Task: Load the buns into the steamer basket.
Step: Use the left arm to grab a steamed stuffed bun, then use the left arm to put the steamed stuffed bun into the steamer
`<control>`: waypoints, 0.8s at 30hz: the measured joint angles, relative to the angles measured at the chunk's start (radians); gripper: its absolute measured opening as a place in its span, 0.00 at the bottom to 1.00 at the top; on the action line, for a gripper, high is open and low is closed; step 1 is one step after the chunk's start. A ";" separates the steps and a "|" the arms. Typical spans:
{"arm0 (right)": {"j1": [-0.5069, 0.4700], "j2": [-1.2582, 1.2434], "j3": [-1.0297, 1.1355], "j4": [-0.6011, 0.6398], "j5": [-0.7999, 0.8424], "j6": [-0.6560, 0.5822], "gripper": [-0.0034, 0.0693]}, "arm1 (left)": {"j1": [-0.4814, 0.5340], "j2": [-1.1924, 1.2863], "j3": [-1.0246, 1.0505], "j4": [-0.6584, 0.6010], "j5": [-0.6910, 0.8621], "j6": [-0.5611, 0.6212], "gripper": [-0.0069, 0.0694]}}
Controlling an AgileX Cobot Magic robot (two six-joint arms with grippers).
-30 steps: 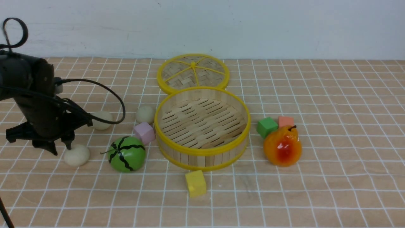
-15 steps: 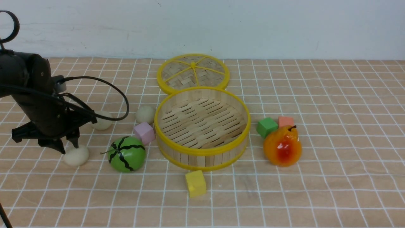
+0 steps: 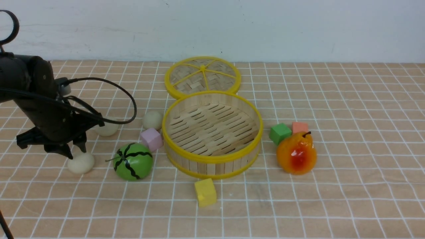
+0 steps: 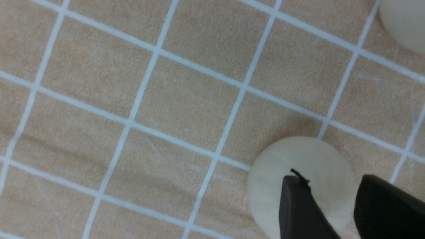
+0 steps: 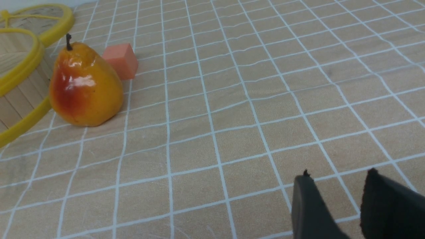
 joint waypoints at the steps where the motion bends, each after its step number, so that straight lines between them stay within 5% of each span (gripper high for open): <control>1: 0.000 0.000 0.000 0.000 0.000 0.000 0.38 | 0.000 0.004 0.000 0.000 0.000 0.000 0.41; 12: 0.000 0.000 0.000 0.000 0.000 0.000 0.38 | 0.000 0.037 -0.007 -0.001 0.028 0.033 0.10; 24: 0.000 0.000 0.000 0.000 0.000 0.000 0.38 | -0.001 -0.148 -0.061 -0.170 0.117 0.171 0.07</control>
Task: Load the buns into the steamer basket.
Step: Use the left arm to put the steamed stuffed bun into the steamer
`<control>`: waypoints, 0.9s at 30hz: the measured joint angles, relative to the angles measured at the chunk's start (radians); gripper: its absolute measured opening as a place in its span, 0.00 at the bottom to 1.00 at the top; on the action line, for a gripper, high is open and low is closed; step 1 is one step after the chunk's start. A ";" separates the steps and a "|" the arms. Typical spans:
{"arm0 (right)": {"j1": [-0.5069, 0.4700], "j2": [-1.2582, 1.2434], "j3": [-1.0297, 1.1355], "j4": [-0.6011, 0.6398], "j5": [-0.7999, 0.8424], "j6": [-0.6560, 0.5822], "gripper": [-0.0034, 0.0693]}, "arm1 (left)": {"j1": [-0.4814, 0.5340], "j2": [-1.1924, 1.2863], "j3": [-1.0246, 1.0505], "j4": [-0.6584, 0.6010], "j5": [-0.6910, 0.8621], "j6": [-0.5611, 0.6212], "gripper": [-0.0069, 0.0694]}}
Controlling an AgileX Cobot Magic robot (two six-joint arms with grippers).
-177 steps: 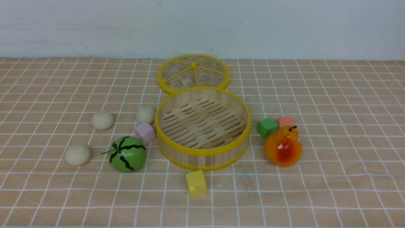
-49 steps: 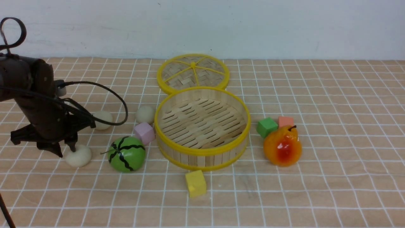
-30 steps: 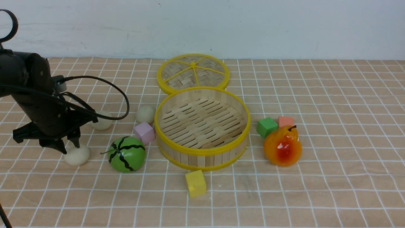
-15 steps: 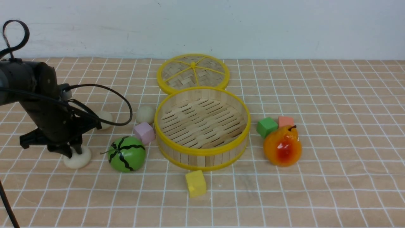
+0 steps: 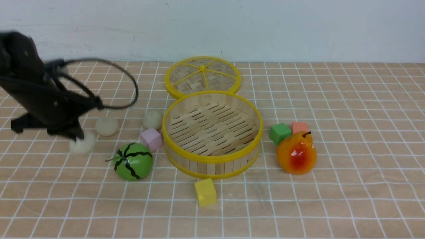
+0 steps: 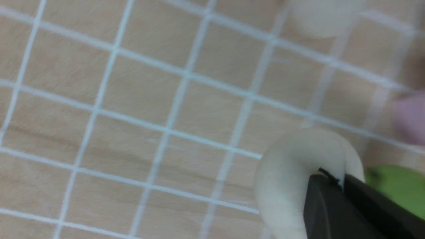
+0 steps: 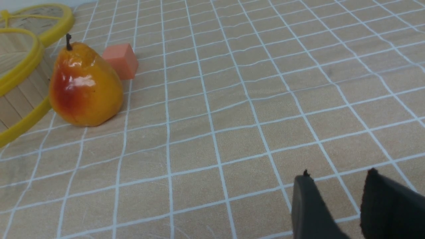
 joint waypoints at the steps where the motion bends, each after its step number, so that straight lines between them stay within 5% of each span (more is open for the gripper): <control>1: 0.000 0.000 0.000 0.000 0.000 0.000 0.38 | -0.003 -0.012 -0.026 -0.030 0.017 0.028 0.07; 18: 0.000 0.000 0.000 0.000 0.000 0.000 0.38 | -0.350 0.186 -0.388 -0.117 0.070 0.116 0.08; 27: 0.000 0.000 0.000 0.000 0.000 0.000 0.38 | -0.385 0.339 -0.450 -0.165 0.038 0.113 0.08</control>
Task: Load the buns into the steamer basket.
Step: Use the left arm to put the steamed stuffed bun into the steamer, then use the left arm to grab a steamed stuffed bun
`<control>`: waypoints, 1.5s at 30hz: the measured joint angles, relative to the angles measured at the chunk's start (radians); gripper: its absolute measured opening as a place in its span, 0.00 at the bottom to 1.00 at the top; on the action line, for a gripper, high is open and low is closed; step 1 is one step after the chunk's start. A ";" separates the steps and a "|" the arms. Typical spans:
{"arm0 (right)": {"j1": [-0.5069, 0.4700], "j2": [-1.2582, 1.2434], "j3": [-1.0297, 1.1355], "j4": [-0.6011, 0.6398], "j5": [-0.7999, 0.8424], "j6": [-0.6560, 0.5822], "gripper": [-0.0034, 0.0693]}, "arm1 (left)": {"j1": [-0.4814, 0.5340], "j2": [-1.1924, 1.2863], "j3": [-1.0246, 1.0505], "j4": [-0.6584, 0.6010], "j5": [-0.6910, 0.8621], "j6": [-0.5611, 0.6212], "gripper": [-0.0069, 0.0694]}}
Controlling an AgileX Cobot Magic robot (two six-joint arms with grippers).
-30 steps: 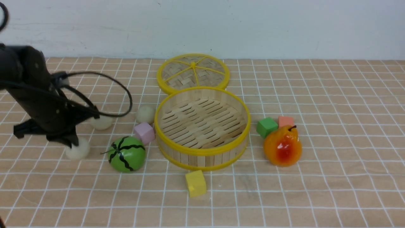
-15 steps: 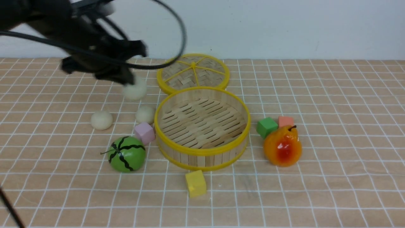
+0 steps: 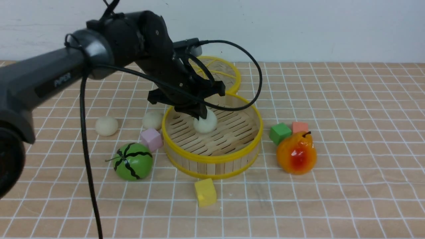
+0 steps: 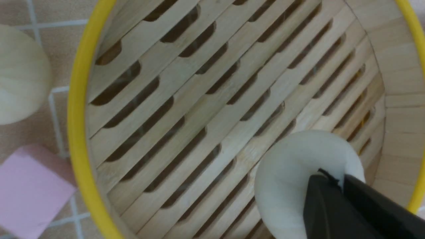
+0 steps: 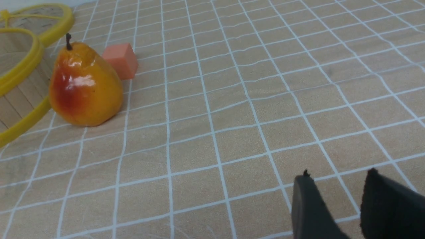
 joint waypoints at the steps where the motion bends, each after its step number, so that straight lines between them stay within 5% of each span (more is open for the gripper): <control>1: 0.000 0.000 0.000 0.000 0.000 0.000 0.38 | 0.000 0.010 -0.002 -0.007 -0.004 0.000 0.08; 18: 0.000 0.000 0.000 0.000 0.000 0.000 0.38 | 0.000 0.093 -0.005 -0.073 -0.035 0.000 0.13; 29: 0.000 0.000 0.000 0.000 0.000 0.000 0.38 | 0.001 0.082 -0.022 -0.064 0.032 0.000 0.43; 33: 0.000 0.000 0.000 0.000 0.000 0.000 0.38 | 0.013 0.036 -0.104 0.021 0.182 0.000 0.51; 45: 0.000 0.000 0.000 0.000 0.000 0.000 0.38 | 0.250 -0.078 -0.154 0.234 0.317 -0.067 0.45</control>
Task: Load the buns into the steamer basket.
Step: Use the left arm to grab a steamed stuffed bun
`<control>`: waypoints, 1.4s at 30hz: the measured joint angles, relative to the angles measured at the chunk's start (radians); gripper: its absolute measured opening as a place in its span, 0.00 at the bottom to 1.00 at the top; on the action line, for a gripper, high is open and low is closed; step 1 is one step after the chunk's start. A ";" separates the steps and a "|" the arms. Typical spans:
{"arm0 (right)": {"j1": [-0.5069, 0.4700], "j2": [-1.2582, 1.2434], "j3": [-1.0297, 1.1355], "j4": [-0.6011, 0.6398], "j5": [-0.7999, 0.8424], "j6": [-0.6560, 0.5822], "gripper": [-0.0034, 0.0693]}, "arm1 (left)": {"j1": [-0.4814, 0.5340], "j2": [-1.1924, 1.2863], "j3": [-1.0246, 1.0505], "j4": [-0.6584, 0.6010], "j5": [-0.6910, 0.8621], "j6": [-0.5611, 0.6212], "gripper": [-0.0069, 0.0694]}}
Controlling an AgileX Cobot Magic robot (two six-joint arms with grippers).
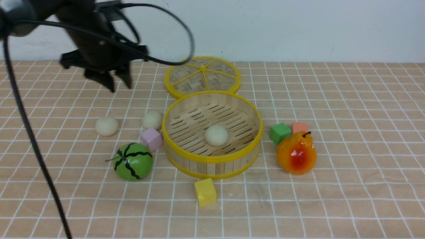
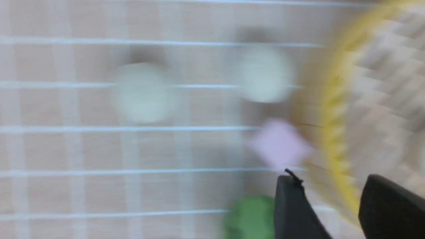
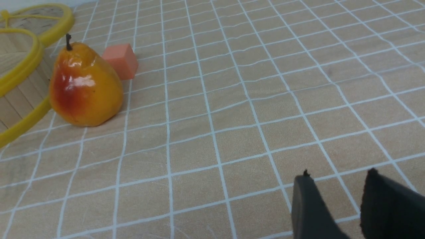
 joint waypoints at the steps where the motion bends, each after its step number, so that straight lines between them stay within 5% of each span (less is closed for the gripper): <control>1: 0.000 0.000 0.000 0.000 0.000 0.000 0.38 | 0.052 0.010 0.017 0.006 -0.011 -0.006 0.44; 7: 0.000 0.000 0.000 0.000 0.000 0.000 0.38 | 0.119 0.070 0.025 0.011 -0.081 -0.009 0.40; 28: 0.000 0.000 0.000 0.000 0.000 0.000 0.38 | 0.122 0.279 0.028 0.004 -0.254 0.011 0.39; 38: 0.000 0.000 0.000 0.000 0.000 0.000 0.38 | 0.122 0.277 0.026 -0.007 -0.186 0.011 0.08; 42: 0.000 0.000 0.000 0.000 0.000 0.000 0.38 | 0.122 0.259 0.026 -0.008 -0.150 0.011 0.07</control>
